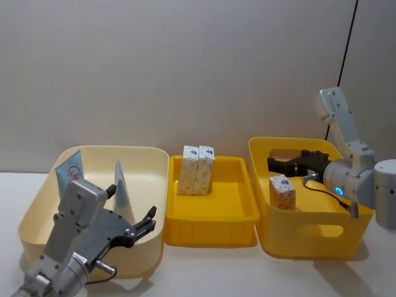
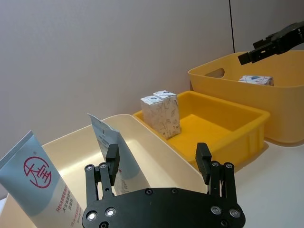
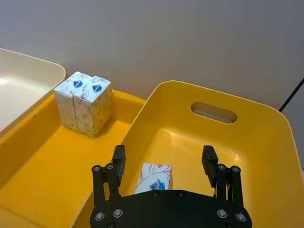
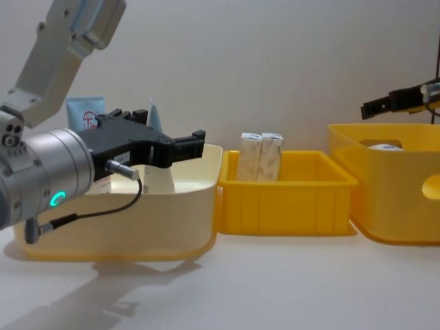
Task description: Bimanual collaborative sorting of washing and personal care products
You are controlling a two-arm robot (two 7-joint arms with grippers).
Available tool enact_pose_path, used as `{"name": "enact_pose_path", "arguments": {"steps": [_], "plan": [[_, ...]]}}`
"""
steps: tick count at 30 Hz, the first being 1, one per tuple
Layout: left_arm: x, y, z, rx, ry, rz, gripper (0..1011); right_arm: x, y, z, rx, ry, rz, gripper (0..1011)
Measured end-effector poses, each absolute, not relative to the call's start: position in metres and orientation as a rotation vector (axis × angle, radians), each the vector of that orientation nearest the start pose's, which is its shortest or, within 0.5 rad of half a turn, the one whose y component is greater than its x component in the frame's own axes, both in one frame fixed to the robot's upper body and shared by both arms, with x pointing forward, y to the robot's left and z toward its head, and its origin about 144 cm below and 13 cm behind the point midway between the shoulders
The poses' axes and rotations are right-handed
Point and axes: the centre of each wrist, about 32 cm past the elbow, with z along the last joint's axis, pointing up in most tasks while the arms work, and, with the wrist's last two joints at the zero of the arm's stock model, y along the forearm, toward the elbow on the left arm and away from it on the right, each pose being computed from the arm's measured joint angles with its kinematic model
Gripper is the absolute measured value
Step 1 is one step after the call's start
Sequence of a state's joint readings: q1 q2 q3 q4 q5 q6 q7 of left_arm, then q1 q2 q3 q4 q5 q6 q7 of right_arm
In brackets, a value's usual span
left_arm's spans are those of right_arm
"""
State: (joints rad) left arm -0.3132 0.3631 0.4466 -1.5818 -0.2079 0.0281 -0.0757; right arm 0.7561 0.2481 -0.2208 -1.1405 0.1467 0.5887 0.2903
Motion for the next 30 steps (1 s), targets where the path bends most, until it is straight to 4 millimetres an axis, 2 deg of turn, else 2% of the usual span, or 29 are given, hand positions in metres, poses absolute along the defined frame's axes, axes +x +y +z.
{"name": "enact_pose_path", "arguments": {"steps": [30], "plan": [[0.554,0.212,1.216,-0.025,-0.185,1.102,1000,0.639,-0.272,1.318,-0.356,0.131,-1.256,1001]]}}
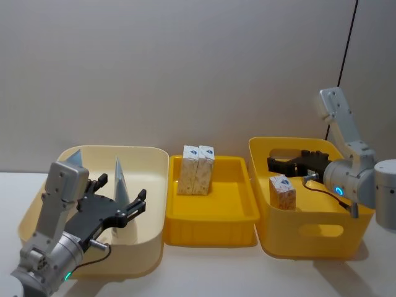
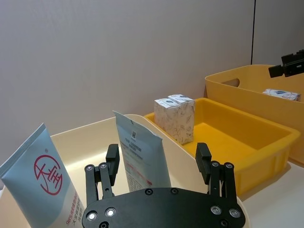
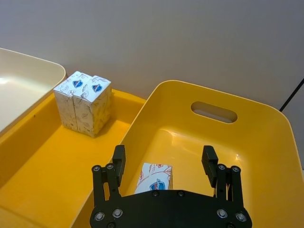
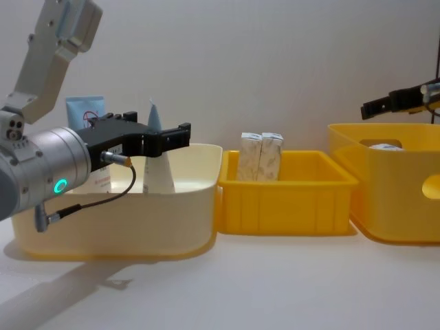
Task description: Bimanual collaborative sorting of washing and personal care products
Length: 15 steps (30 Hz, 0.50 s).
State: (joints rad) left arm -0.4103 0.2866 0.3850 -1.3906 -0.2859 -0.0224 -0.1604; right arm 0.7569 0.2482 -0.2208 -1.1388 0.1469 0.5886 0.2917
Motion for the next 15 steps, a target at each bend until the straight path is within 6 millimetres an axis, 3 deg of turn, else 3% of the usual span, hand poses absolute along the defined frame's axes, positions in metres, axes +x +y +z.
{"name": "enact_pose_path", "arguments": {"steps": [15], "plan": [[0.5647,0.2168,1.2182,0.022,-0.177,1.095,1000,0.6388,-0.2717,1.3178,-0.356,0.131,-1.256,1001]]}}
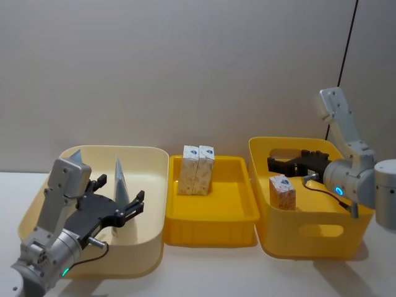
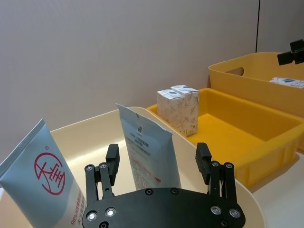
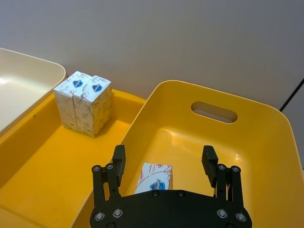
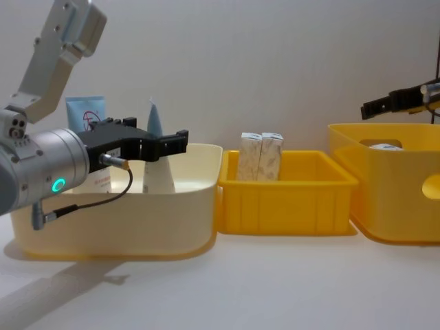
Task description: Bimanual collaborative sorting of washing and personal care products
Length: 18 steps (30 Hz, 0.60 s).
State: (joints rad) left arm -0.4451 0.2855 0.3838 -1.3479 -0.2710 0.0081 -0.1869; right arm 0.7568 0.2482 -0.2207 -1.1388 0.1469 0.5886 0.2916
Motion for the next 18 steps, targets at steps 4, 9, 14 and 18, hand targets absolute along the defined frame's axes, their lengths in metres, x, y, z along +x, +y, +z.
{"name": "enact_pose_path", "arguments": {"steps": [4,9,14,18], "plan": [[0.567,0.218,1.219,0.046,-0.178,1.094,1000,0.639,-0.272,1.318,-0.356,0.131,-1.256,1001],[0.571,0.22,1.22,0.068,-0.181,1.09,1000,0.639,-0.272,1.318,-0.356,0.131,-1.256,1001],[0.576,0.221,1.222,0.084,-0.184,1.084,1000,0.639,-0.272,1.318,-0.356,0.131,-1.256,1001],[0.579,0.221,1.222,0.094,-0.184,1.078,1000,0.639,-0.272,1.318,-0.356,0.131,-1.256,1001]]}}
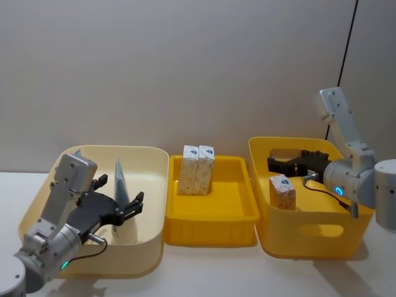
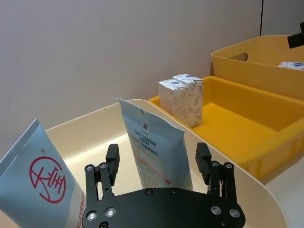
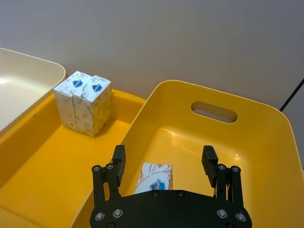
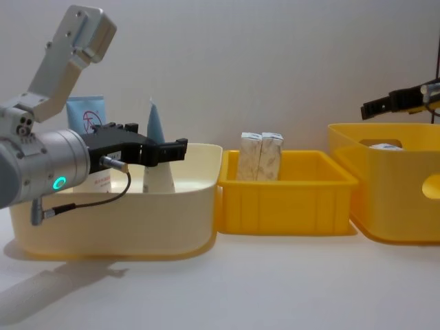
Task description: Bimanual collaborative sorting of washing and personal care products
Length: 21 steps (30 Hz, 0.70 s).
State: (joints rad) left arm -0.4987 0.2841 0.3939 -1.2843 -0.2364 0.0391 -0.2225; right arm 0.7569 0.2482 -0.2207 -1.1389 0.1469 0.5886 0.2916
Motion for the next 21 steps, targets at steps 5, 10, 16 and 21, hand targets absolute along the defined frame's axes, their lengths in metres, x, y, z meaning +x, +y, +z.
{"name": "enact_pose_path", "arguments": {"steps": [5,10,16,21], "plan": [[0.583,0.2216,1.2226,0.103,-0.185,1.073,1000,0.6388,-0.2717,1.3178,-0.356,0.131,-1.256,1001],[0.5849,0.2218,1.223,0.108,-0.185,1.071,1000,0.6388,-0.2716,1.3179,-0.356,0.131,-1.256,1001],[0.5867,0.2221,1.2232,0.113,-0.185,1.068,1000,0.6388,-0.2716,1.3179,-0.356,0.131,-1.256,1001],[0.5876,0.2222,1.2234,0.115,-0.185,1.066,913,0.6388,-0.2716,1.3179,-0.356,0.131,-1.256,1001]]}}
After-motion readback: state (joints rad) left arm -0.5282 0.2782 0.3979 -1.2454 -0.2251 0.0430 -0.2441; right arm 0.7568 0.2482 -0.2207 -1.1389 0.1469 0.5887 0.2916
